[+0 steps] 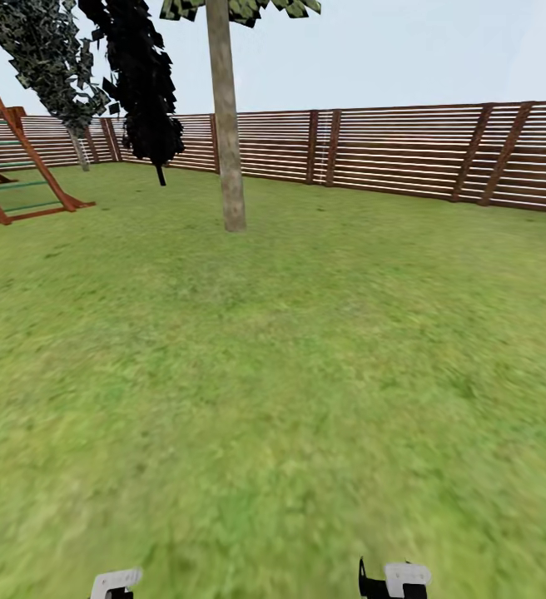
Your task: In the garden, pick up the pesticide atomizer on the floor and spray pesticide onto both trees until each tree trunk is fully covered.
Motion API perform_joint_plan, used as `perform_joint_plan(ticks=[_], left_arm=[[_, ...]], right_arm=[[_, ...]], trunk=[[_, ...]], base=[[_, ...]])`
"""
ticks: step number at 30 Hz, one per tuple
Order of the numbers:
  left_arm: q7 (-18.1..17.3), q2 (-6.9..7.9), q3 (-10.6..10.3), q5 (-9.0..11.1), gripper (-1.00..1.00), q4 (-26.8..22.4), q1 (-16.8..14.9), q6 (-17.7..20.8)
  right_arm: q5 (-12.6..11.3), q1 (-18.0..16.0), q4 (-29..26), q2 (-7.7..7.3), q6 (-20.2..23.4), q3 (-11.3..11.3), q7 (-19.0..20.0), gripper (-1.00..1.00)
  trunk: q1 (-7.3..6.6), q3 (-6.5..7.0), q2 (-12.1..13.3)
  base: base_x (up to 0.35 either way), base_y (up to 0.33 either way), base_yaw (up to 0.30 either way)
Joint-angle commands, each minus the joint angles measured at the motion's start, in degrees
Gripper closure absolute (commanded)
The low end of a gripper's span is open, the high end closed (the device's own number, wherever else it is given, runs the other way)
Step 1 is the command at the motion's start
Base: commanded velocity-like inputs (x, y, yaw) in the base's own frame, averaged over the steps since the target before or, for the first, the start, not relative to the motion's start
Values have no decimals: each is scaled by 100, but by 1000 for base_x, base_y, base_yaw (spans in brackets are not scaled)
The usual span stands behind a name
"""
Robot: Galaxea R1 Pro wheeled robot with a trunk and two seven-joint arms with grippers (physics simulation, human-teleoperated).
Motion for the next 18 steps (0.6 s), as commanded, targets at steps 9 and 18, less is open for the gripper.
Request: perform_joint_plan(ticks=[9, 18], left_arm=[[-41, 0, 50, -15, 100, 7, -4, -14], [-41, 0, 49, -15, 100, 7, -4, -14]], right_arm=[[61, -3, 4, -1, -8, -30, -38, -100], [61, -3, 4, -2, -8, -31, -38, -100]], trunk=[[3, -5, -2], [3, -5, -2]], base=[[338, 0, 0], [338, 0, 0]])
